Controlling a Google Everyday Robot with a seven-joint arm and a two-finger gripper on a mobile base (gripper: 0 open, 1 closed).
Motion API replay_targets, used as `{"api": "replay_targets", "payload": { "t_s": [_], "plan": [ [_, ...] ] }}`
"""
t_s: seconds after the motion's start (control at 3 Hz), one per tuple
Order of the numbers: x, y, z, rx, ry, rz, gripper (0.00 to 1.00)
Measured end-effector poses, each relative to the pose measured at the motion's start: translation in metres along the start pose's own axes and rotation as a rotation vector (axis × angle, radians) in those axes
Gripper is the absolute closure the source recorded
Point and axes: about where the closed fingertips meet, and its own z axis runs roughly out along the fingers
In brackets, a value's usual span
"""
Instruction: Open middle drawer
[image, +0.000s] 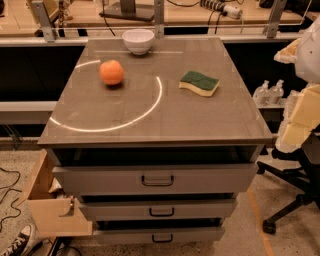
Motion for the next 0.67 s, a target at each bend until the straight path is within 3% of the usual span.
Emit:
{"api": "replay_targets", "payload": {
  "t_s": [0.33, 0.67],
  "plan": [
    [0.0, 0.0, 0.0, 0.0, 0.0, 0.0, 0.0],
    [0.004, 0.009, 0.022, 0.029, 0.018, 0.005, 0.0]
  ]
}}
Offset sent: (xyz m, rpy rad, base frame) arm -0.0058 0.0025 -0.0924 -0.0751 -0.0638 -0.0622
